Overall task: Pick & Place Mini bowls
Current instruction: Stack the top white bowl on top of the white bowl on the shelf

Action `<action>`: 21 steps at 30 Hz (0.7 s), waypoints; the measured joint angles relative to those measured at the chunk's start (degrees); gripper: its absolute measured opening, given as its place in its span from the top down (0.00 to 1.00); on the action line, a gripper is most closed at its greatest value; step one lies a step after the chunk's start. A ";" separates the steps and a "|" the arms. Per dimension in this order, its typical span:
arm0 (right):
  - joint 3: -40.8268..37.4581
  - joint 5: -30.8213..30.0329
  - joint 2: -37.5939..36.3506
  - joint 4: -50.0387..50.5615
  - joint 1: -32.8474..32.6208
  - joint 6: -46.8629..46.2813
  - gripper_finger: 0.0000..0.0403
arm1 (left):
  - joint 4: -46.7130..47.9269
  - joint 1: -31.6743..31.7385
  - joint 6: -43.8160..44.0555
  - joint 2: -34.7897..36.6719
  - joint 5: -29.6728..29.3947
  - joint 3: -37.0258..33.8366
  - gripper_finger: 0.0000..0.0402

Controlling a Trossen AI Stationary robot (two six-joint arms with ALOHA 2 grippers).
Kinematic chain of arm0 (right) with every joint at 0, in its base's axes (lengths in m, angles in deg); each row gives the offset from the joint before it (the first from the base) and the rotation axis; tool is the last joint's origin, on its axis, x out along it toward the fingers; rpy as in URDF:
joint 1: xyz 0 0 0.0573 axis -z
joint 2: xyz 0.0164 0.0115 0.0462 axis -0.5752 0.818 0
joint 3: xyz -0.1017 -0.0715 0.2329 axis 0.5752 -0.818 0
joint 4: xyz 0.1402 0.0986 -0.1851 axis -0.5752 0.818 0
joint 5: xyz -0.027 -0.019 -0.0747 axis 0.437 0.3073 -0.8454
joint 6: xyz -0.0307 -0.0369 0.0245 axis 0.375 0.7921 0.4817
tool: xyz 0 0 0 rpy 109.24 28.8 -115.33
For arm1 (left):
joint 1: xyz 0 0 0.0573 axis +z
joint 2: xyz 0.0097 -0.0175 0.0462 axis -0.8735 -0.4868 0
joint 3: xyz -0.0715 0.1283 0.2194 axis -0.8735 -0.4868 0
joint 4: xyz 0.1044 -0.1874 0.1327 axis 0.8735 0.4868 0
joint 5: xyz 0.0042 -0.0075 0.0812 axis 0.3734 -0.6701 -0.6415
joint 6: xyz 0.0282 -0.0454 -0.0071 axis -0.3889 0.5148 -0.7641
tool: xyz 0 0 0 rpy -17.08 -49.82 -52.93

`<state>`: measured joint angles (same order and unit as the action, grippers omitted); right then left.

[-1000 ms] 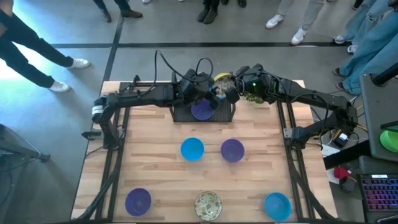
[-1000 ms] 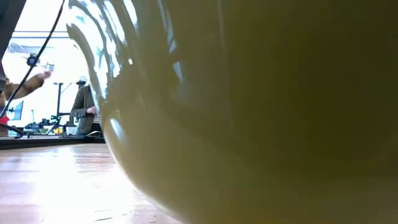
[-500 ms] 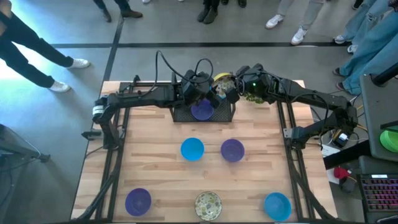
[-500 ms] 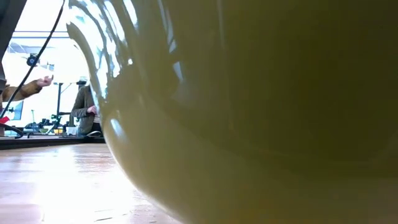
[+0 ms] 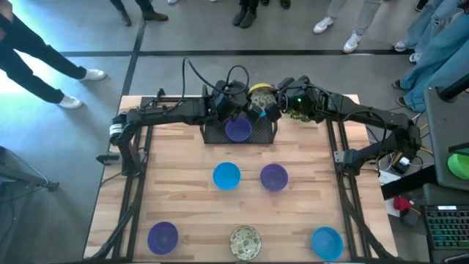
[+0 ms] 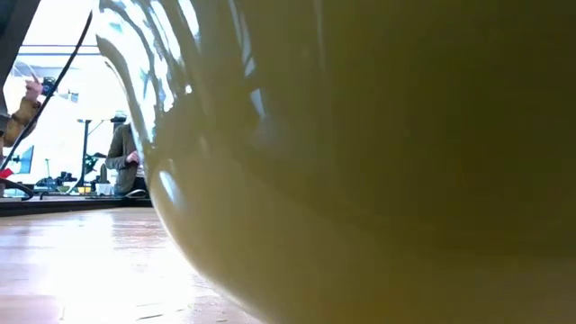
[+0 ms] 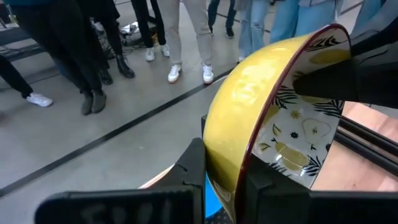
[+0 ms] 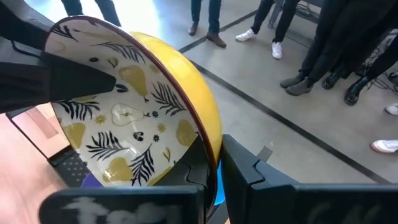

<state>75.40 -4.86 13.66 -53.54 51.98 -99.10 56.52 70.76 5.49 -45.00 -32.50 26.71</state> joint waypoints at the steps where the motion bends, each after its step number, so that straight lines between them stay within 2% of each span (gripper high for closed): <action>1: 0.00 0.04 0.00 0.04 0.00 0.01 0.96 | 0.06 0.00 0.14 0.00 0.04 0.00 0.91; 21: 0.02 1.13 -0.09 0.47 -0.04 -0.15 0.87 | 0.96 0.00 1.54 0.00 0.02 0.00 0.96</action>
<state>75.42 -3.73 13.57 -53.07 51.93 -99.25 57.48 70.76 7.03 -45.00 -32.47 26.71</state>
